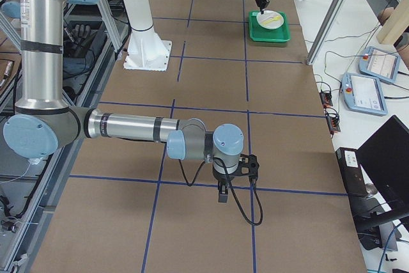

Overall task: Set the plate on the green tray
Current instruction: 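Lower the plate onto the green tray and open the left gripper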

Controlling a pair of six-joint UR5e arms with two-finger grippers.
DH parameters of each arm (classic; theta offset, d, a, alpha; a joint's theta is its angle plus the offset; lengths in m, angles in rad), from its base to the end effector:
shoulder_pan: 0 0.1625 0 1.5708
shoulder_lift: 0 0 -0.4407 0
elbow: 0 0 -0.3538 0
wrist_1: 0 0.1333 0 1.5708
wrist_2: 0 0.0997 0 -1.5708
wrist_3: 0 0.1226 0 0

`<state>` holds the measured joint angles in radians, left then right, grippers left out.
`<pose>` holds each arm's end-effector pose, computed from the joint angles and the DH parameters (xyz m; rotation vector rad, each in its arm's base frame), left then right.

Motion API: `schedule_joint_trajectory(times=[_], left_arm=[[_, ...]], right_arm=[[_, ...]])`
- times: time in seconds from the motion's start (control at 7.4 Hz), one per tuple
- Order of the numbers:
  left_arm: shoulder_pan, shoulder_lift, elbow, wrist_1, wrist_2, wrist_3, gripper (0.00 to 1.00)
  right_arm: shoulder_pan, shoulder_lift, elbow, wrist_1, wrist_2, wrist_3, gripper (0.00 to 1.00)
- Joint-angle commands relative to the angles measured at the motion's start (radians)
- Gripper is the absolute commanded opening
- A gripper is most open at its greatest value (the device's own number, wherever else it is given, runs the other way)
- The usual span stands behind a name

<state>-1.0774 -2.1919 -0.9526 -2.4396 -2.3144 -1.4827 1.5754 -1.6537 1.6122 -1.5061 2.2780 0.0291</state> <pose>0.3078 -0.6786 0.5016 -0.1248 1.0868 -0.5671 0.0556 -0.4186 0.7072 0.0136 -0.7074 0.0241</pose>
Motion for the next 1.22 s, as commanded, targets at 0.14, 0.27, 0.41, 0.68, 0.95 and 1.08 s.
schedule_joint_trajectory(times=[0.14,0.27,0.41,0.68,0.95,1.08], left_arm=[[0.007,0.009,0.006,-0.053,0.02,-0.004,1.0],[0.007,0.009,0.005,-0.053,0.02,-0.005,1.0],[0.007,0.009,-0.001,-0.053,0.016,-0.005,1.0],[0.002,0.03,-0.105,-0.021,0.015,0.036,1.0],[-0.013,0.098,-0.374,0.289,0.015,0.247,1.0],[-0.069,0.103,-0.516,0.502,0.023,0.442,1.0]], right_arm=[[0.0,-0.001,0.0,0.0,0.0,0.0,1.0],[0.0,0.0,0.0,0.0,0.0,0.0,1.0],[0.0,0.0,0.0,0.001,0.0,0.0,1.0],[0.0,0.0,0.0,0.0,0.0,0.0,1.0],[0.0,0.0,0.0,0.0,0.0,0.0,1.0],[0.0,0.0,0.0,0.0,0.0,0.0,1.0]])
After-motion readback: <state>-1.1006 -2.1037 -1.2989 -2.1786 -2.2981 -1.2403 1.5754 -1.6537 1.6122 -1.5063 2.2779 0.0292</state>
